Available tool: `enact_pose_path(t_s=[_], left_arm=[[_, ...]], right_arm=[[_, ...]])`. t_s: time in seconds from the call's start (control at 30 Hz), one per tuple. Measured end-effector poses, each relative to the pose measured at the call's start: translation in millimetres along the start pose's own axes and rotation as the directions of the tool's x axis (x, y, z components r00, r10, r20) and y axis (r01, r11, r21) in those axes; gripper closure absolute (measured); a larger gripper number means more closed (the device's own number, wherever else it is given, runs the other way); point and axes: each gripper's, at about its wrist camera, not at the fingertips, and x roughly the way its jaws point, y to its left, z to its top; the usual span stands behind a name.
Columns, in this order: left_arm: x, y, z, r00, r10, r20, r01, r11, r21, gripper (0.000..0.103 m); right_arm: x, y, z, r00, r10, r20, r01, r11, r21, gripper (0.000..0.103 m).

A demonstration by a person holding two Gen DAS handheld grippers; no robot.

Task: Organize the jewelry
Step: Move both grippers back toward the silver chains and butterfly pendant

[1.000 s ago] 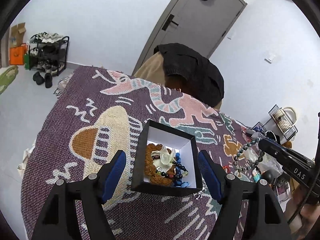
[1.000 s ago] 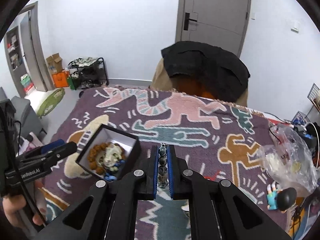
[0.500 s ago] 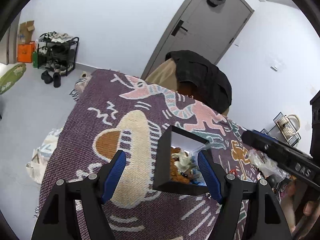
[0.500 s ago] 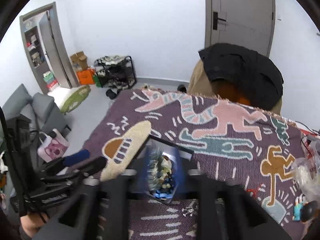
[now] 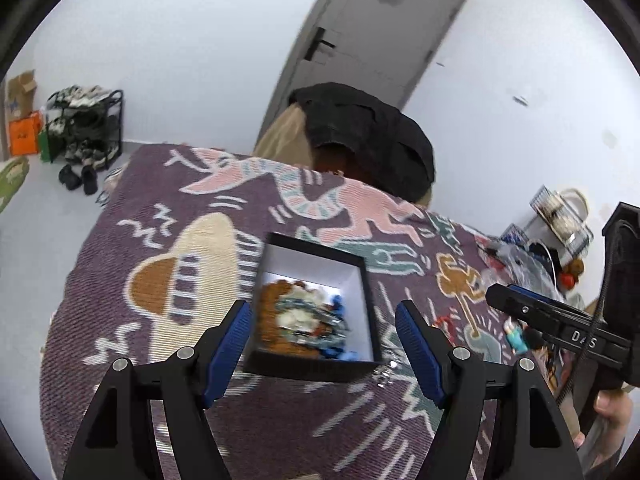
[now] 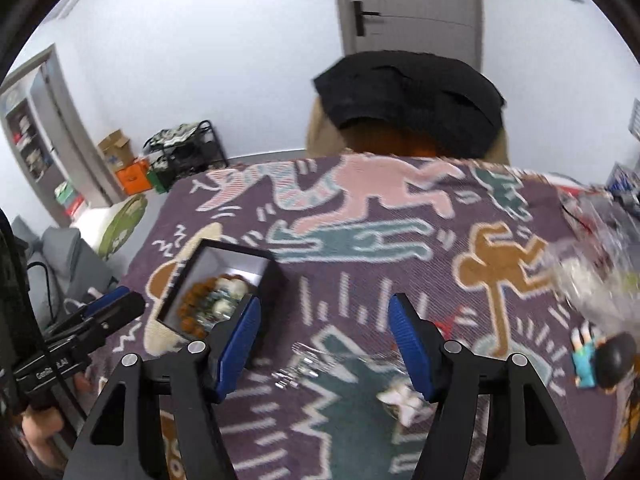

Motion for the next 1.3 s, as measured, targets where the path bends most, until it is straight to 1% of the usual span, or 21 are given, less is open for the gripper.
enact_pose_path(t_s=[0.17, 0.3, 0.37, 0.5, 0.57, 0.67, 0.77, 0.87, 0.97, 1.1, 1.23, 1.3], left_arm=[[6.7, -35.5, -5.5, 0.999, -0.023, -0.022, 0.025, 0.996, 0.09, 0.028], [16.9, -65.1, -13.1, 0.998, -0.035, -0.054, 0.043, 0.984, 0.171, 0.029], [22.3, -78.1, -17.8, 0.997, -0.032, -0.074, 0.047, 0.977, 0.207, 0.034], [32.5, -99.6, -26.6, 0.994, -0.017, -0.109, 0.046, 0.962, 0.27, 0.039], [38.7, -107.9, -30.2, 0.992, -0.006, -0.128, 0.044, 0.956, 0.291, 0.046], [49.9, -117.7, -35.5, 0.987, 0.019, -0.161, 0.031, 0.951, 0.306, 0.054], [63.6, -127.3, -40.0, 0.978, 0.065, -0.196, 0.003, 0.943, 0.332, 0.059], [74.4, -133.2, -43.4, 0.971, 0.109, -0.213, -0.027, 0.934, 0.355, 0.06], [87.0, -131.4, -46.6, 0.959, 0.147, -0.242, -0.057, 0.937, 0.345, 0.06], [101.0, -127.2, -50.8, 0.946, 0.198, -0.258, -0.102, 0.934, 0.343, 0.06], [114.0, -123.9, -54.4, 0.933, 0.229, -0.278, -0.126, 0.93, 0.345, 0.06], [123.8, -120.9, -56.8, 0.922, 0.253, -0.293, -0.143, 0.926, 0.35, 0.059]], right_arm=[[-5.7, -36.6, -18.6, 1.0, -0.011, 0.0, 0.011, 0.996, 0.084, 0.037], [-6.9, -58.7, -34.5, 1.0, -0.024, -0.003, 0.024, 0.991, 0.133, 0.037], [-6.6, -67.8, -42.2, 1.0, -0.025, -0.006, 0.025, 0.988, 0.152, 0.037], [-6.7, -82.5, -56.0, 1.0, -0.02, 0.0, 0.02, 0.982, 0.189, 0.037], [-5.5, -89.3, -62.7, 1.0, -0.017, -0.003, 0.017, 0.979, 0.203, 0.037], [-3.2, -96.9, -71.1, 1.0, -0.017, -0.009, 0.018, 0.975, 0.22, 0.038], [-1.6, -105.1, -79.9, 1.0, 0.007, -0.014, -0.004, 0.969, 0.245, 0.049], [1.3, -111.4, -88.7, 1.0, 0.018, -0.022, -0.012, 0.965, 0.262, 0.053], [3.1, -118.8, -96.6, 0.999, 0.033, -0.025, -0.025, 0.959, 0.284, 0.053], [1.8, -128.5, -104.5, 0.999, 0.042, -0.019, -0.035, 0.951, 0.306, 0.053], [0.1, -136.0, -109.4, 0.998, 0.059, -0.014, -0.051, 0.943, 0.329, 0.053], [0.0, -137.7, -110.5, 0.997, 0.074, -0.012, -0.066, 0.94, 0.335, 0.053]])
